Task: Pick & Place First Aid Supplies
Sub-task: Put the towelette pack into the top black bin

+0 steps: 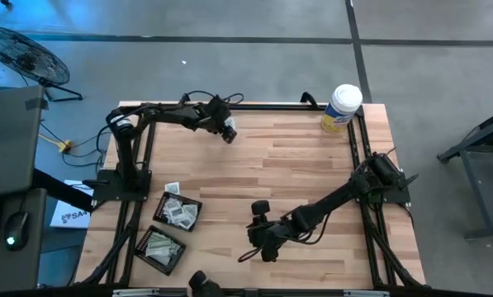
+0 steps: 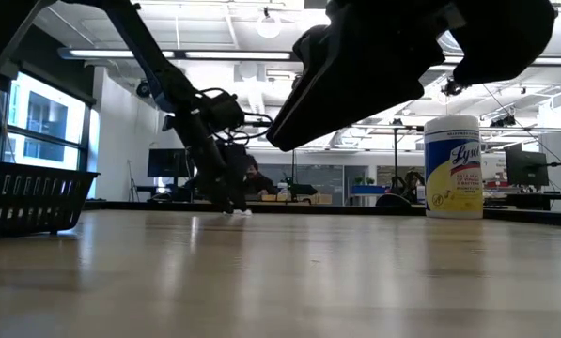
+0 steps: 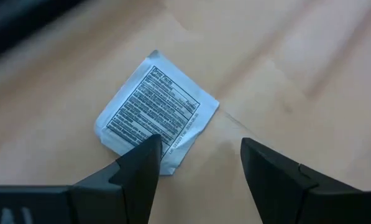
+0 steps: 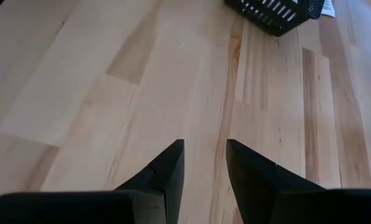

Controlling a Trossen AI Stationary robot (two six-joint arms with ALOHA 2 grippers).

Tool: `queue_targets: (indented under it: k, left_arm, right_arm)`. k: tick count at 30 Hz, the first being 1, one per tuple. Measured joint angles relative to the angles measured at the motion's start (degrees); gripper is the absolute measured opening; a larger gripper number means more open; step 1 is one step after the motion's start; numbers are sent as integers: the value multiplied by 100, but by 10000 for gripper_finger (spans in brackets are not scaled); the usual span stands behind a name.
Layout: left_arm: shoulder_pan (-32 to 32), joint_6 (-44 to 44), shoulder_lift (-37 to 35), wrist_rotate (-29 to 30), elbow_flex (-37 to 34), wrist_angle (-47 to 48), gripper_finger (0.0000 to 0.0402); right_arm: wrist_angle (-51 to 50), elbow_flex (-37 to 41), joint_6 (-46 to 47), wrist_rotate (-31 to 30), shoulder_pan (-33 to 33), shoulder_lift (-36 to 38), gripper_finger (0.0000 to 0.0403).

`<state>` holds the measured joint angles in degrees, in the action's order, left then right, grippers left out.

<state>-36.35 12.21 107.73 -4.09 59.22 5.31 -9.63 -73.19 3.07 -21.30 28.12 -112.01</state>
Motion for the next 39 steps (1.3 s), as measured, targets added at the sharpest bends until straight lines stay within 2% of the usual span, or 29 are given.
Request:
queue_targets:
  k: [6,10,13,17,22,26,28,32,36,39]
  left_arm:
    - [502,-210,-216,-700,-9,849,220]
    - [1075,-295,-304,-662,-4,1468,220]
    - [1520,-146,-417,-204,-11,1794,218]
    - [2102,315,-689,869,-62,2064,189]
    - [2616,1051,-1044,1815,-37,1858,146]
    - [2880,1758,-998,2717,-47,1818,137]
    - [2940,1802,-923,2743,-32,1754,136]
    - [2928,1523,-921,2360,-37,1833,136]
    - [2903,1183,-928,2326,-37,2131,136]
    - [2836,918,-932,2081,-98,2305,136]
  right_arm:
    - [4,0,61,6,-7,0,113]
    - [5,0,80,4,-7,0,113]
    - [36,0,86,4,-7,0,113]
    - [92,-2,-31,-33,2,2,113]
    - [92,-2,-55,-35,4,2,113]
    - [94,-2,-55,-20,4,2,113]
    - [94,-2,-55,-17,4,2,113]
    - [93,-2,-55,26,4,2,113]
    - [104,-2,-55,26,0,2,113]
    - [130,-2,-55,26,0,2,113]
